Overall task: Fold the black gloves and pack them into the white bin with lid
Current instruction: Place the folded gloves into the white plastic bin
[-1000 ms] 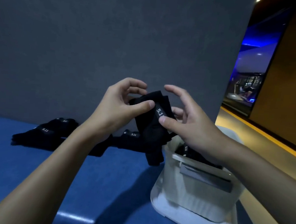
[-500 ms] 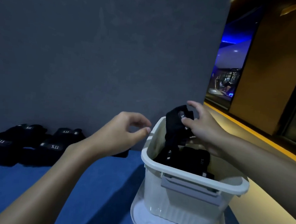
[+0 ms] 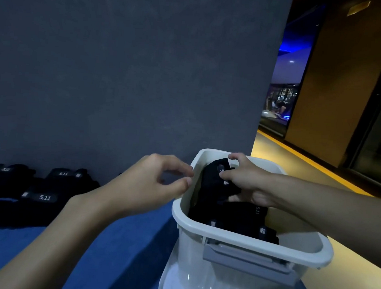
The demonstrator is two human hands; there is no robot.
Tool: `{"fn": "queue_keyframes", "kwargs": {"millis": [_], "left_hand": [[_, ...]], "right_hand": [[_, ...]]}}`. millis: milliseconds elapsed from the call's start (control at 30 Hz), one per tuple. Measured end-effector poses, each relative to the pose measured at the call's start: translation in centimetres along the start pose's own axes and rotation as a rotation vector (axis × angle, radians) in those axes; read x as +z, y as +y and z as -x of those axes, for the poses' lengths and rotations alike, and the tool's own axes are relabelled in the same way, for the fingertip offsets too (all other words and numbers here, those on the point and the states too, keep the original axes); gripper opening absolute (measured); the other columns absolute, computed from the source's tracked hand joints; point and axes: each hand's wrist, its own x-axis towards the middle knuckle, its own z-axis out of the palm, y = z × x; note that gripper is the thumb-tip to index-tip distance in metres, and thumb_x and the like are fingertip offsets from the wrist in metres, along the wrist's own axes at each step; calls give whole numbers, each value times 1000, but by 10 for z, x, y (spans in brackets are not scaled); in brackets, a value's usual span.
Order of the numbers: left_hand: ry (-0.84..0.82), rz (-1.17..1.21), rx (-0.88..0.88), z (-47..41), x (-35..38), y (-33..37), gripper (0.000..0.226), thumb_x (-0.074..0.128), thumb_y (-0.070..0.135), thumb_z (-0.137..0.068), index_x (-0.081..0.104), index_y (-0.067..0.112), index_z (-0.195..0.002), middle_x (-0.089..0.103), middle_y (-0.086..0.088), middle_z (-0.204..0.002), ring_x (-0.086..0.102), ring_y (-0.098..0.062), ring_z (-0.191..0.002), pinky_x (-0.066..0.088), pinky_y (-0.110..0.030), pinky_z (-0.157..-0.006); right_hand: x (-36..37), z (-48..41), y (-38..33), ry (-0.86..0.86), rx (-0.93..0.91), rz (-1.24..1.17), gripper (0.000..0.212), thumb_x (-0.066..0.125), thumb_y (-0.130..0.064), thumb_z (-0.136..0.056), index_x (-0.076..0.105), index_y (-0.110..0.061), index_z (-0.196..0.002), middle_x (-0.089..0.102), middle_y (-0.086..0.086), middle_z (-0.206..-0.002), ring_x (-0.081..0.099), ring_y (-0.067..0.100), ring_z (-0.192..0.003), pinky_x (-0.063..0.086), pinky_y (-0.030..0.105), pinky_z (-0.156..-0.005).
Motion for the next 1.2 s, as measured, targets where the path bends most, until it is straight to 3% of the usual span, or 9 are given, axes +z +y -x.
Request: {"fn": "queue_keyframes", "kwargs": {"millis": [100,167,233,300,367,467,700,933,1200], "left_hand": [[3,26,-1,-1,1,0,21,65,35,-91,73,28,-110,68,24,-112,64,7,-100,54,-33,-94],[0,32,0,0,0,0,31,61,43,-85,73,29,-109,68,23,-112,65,2,-104,55,-37,-94],[-3,42,-5,1,0,1,35,59,44,-83,73,27,-110,69,23,-113,64,5,-106,55,-37,-95],[-2,60,-8,1,1,0,28,63,38,-89,73,25,-112,69,22,-113,63,7,-106,55,-35,-95],[1,75,-15,2,2,-1,21,64,28,-95,72,23,-114,70,19,-114,63,8,-106,54,-30,-96],[5,109,-22,3,4,-1,21,61,22,-96,72,21,-115,70,17,-115,65,7,-104,53,-27,-97],[26,126,-25,3,7,-3,21,61,21,-96,71,20,-114,71,12,-114,67,2,-104,54,-34,-97],[33,128,-33,3,8,-4,18,61,21,-96,72,23,-110,72,12,-114,68,1,-102,55,-34,-95],[40,144,-29,4,9,-3,19,60,21,-97,71,22,-112,70,16,-116,67,1,-103,55,-34,-95]], "right_hand": [[1,1,4,-63,-39,175,55,56,-13,-95,32,-31,-141,62,3,-88,59,16,-72,53,27,-65],[1,3,6,-72,-78,305,56,60,-22,-94,34,-30,-143,64,0,-92,61,13,-74,49,20,-61],[-1,0,7,-67,-105,402,67,65,-33,-91,31,-30,-148,60,1,-119,61,18,-99,52,26,-82],[-4,-1,8,-62,-122,544,82,69,-45,-85,22,-36,-151,44,4,-145,48,25,-126,42,35,-105],[-7,1,7,-68,-144,685,85,70,-52,-82,20,-42,-150,31,5,-150,32,28,-136,34,40,-111],[-11,3,6,-98,-197,823,75,68,-52,-84,33,-35,-148,29,3,-148,26,27,-136,32,38,-110],[-15,-8,9,-152,-150,989,78,64,-66,-80,46,-21,-140,40,5,-139,40,28,-127,39,43,-107],[-8,-17,16,-153,-140,973,87,60,-76,-73,48,-21,-139,41,4,-136,44,29,-124,41,42,-105],[-14,-9,12,-150,-150,903,87,68,-68,-74,42,-22,-143,36,3,-140,39,27,-129,38,42,-108]]}}
